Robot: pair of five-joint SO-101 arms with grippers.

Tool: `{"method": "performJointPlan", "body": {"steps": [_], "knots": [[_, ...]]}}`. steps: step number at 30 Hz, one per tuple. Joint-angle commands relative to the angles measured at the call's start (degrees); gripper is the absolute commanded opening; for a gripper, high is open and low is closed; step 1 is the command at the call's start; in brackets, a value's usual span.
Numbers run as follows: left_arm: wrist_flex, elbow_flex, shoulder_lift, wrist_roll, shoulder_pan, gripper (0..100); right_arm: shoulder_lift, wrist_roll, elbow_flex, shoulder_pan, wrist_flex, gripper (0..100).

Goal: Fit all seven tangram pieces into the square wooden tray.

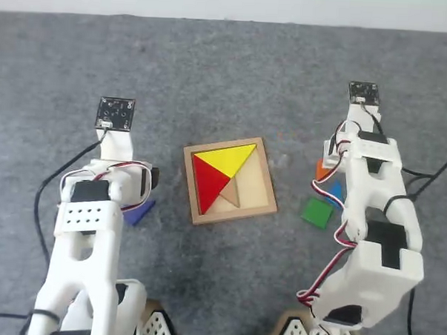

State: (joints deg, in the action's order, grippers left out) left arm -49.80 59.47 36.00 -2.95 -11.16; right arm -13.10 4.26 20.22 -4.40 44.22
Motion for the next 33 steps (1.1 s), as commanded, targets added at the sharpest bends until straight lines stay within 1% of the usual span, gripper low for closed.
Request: {"method": "performJointPlan", "body": {"steps": [1, 5, 8, 15, 19, 24, 33], "knots": [[1.1, 0.0, 0.5, 0.0, 1.8, 22, 4.0, 0.2, -0.3, 0.8, -0.7, 27.0], [1.1, 0.0, 0.4, 0.0, 1.8, 22, 6.5, 0.1, 0.4, 1.5, -0.5, 27.0], [1.1, 0.0, 0.3, 0.0, 1.8, 22, 8.9, 0.1, 1.8, 3.4, -0.5, 27.0], [1.1, 0.0, 0.4, 0.0, 1.8, 22, 9.2, -0.5, 4.6, 7.1, -2.6, 27.0], [1.0, 0.0, 0.4, 0.0, 1.6, 22, 5.8, -0.4, 3.9, 6.8, -3.5, 27.0], [1.0, 0.0, 0.5, 0.0, 1.5, 22, 6.2, -0.5, 3.5, 3.6, -3.3, 27.0], [1.0, 0.0, 0.4, 0.0, 1.7, 22, 5.0, -0.3, 3.3, 3.6, -3.8, 27.0]]}}
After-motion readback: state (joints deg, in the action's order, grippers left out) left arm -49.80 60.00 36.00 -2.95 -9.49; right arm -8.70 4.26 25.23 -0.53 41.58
